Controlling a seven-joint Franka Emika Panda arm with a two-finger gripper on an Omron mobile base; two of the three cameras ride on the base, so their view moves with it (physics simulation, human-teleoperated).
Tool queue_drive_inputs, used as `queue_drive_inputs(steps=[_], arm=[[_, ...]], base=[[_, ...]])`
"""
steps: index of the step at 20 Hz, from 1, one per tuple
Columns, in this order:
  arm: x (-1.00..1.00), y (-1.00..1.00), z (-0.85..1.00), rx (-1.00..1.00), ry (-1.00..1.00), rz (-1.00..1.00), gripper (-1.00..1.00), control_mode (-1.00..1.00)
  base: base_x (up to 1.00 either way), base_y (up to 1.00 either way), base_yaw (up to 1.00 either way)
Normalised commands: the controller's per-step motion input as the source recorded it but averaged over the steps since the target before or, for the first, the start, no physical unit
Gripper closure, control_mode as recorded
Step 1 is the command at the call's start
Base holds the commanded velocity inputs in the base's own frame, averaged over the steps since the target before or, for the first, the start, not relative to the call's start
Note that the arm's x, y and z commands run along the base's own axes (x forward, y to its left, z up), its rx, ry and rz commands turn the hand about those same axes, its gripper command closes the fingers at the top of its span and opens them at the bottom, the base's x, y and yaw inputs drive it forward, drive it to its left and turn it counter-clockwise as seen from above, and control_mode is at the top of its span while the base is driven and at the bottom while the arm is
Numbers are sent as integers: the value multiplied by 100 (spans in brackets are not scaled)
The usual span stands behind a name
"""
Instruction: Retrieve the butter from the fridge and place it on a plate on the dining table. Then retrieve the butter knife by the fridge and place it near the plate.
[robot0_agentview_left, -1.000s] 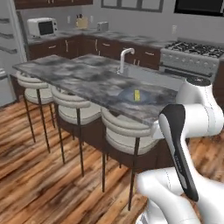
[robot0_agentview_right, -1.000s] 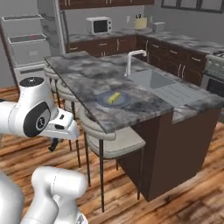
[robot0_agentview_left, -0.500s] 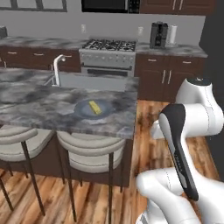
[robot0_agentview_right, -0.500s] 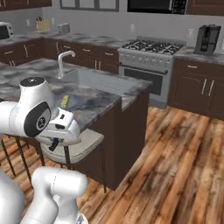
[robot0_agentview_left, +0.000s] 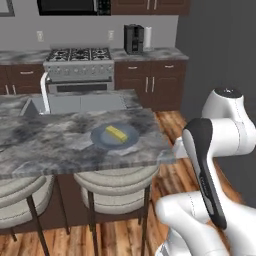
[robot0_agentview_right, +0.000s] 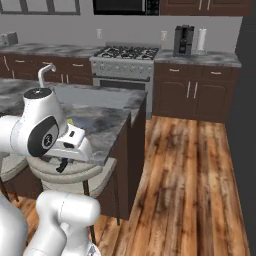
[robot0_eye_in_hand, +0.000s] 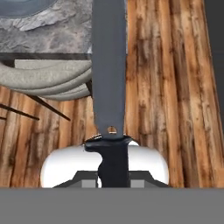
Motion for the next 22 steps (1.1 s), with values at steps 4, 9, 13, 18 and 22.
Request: queue_drive_inputs(steps=[4, 9, 13, 18, 22], arm=[[0, 0, 0, 0, 0, 0, 100, 100], [0, 0, 0, 0, 0, 0, 100, 100], [0, 0, 0, 0, 0, 0, 100, 100], [0, 0, 0, 0, 0, 0, 100, 100], [16, 0, 0, 0, 0, 0, 100, -100]], base=[[44, 65, -32], [53, 1, -12], [33, -9, -1], [37, 0, 0], [38, 0, 0]])
